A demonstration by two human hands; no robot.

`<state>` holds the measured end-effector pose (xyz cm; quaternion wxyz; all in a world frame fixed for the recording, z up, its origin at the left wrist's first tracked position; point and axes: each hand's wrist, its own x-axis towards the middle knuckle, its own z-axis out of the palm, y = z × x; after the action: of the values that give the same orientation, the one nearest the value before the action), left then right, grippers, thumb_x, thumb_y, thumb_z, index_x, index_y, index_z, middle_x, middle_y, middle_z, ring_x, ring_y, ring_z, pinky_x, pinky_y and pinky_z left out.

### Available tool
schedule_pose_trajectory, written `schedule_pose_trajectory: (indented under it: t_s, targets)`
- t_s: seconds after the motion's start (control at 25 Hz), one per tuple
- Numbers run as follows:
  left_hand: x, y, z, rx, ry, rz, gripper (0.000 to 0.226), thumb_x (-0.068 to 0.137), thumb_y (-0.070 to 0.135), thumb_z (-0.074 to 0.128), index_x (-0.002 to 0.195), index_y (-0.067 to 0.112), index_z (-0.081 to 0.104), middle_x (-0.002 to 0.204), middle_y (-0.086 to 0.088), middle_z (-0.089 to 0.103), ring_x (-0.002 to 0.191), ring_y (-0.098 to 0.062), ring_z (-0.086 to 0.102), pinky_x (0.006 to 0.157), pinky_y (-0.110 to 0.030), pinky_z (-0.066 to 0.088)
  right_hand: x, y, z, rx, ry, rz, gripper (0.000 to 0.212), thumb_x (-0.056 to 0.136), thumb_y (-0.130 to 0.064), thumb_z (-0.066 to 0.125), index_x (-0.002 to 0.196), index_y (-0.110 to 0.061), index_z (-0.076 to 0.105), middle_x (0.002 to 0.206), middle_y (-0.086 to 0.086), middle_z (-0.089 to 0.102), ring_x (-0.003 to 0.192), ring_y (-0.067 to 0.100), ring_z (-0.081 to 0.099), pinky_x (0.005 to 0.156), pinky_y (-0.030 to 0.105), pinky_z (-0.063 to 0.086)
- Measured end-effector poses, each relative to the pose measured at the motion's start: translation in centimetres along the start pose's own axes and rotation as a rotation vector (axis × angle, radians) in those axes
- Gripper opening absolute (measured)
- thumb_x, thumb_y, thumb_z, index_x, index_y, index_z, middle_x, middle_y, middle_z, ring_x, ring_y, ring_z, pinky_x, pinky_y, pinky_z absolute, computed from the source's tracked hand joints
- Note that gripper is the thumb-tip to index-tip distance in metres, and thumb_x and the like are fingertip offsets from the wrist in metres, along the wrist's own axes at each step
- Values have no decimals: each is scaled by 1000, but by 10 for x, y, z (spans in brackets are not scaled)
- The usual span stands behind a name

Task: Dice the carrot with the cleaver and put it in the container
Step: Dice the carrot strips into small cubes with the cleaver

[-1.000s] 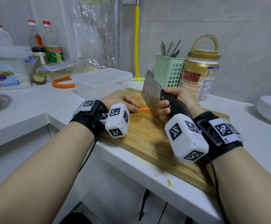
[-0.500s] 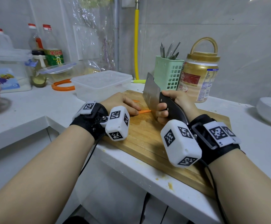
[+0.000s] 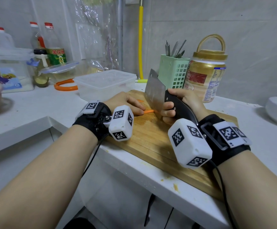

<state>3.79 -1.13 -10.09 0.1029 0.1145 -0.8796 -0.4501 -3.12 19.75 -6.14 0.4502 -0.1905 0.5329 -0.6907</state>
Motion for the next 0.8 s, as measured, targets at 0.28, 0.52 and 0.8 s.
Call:
schedule_pose_trajectory:
  t_s: [0.28,0.52,0.8]
  targets:
    - [-2,2,2,-6,11,-2,22,79,16,78,101,12,77,106,5,73,106,-8,63,72,1,44,2,0,3,-76,31,30,27,99,-30,36,79,-13,42,46,0,39,34,14,35,46,20,25]
    - [-4,4,3,-13,1,-5,19,81,12,76,100,13,77,110,-7,72,107,-17,64,81,-10,47,4,-1,5,-106,50,61,23,99,-31,38,83,-14,38,45,1,39,34,14,35,47,22,24]
    - [-4,4,1,-57,-83,-11,22,83,5,72,100,19,77,119,-10,69,111,-19,59,90,-17,42,3,1,-1,-11,50,27,27,98,-32,36,78,-13,38,46,-1,40,34,13,37,52,24,20]
